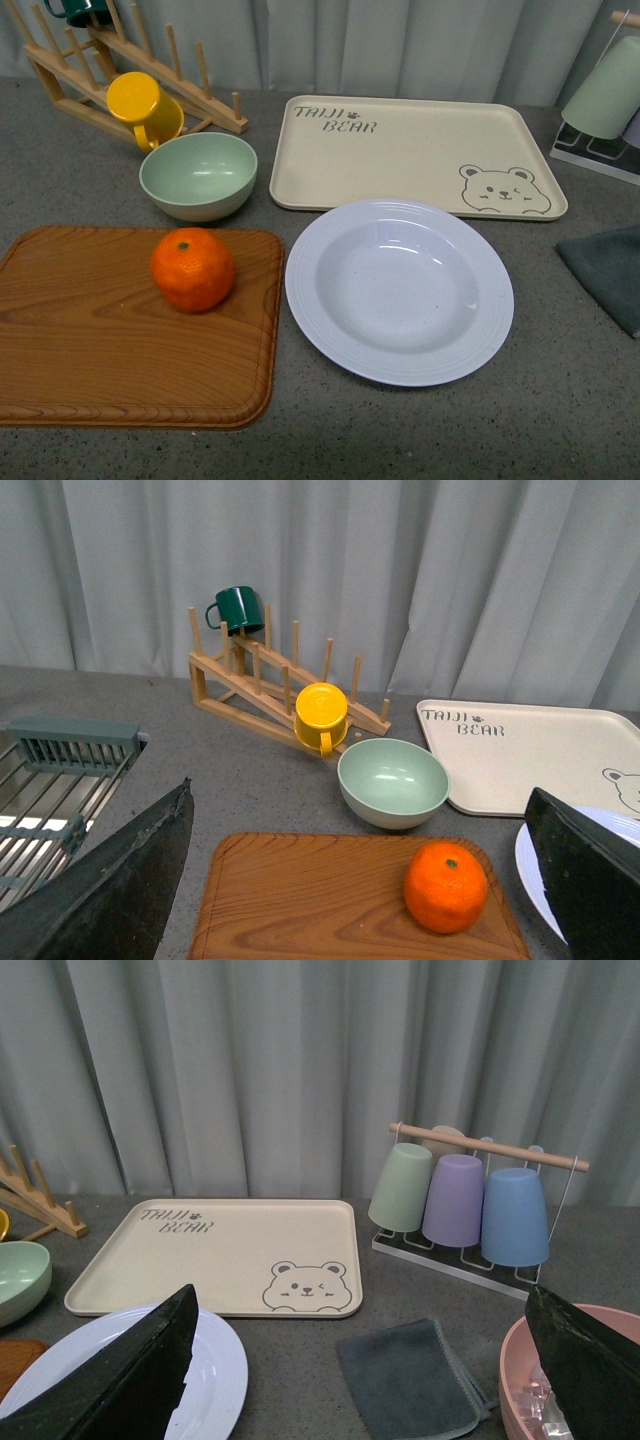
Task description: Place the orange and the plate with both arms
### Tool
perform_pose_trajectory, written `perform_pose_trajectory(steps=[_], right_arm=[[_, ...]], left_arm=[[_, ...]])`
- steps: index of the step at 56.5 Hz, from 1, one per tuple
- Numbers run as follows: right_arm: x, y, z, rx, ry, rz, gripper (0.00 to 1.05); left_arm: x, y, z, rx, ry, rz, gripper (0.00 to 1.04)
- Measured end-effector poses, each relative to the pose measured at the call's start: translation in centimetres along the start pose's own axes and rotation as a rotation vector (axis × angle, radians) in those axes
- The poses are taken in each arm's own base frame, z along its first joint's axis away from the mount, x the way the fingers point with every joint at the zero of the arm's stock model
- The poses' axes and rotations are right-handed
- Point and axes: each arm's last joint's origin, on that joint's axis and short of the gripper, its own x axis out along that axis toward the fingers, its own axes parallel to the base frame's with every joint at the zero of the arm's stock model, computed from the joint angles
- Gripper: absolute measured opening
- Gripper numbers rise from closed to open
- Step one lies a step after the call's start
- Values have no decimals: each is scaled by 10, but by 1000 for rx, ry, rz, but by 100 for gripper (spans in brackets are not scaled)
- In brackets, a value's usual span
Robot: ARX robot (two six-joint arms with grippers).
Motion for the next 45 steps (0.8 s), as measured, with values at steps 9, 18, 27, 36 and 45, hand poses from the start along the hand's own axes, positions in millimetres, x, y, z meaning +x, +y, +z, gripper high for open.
perform_pose_trajectory(steps=[9,18,27,36,45], right_arm=[[0,0,0,0,0,0,96],[0,0,0,0,0,0,96],[0,0,0,0,0,0,96],[0,0,0,0,0,0,96],[0,0,0,0,0,0,96]], left_arm=[[0,0,0,0,0,0,98],[0,0,0,0,0,0,98],[0,0,0,0,0,0,98],[0,0,0,0,0,0,98],[0,0,0,0,0,0,98]])
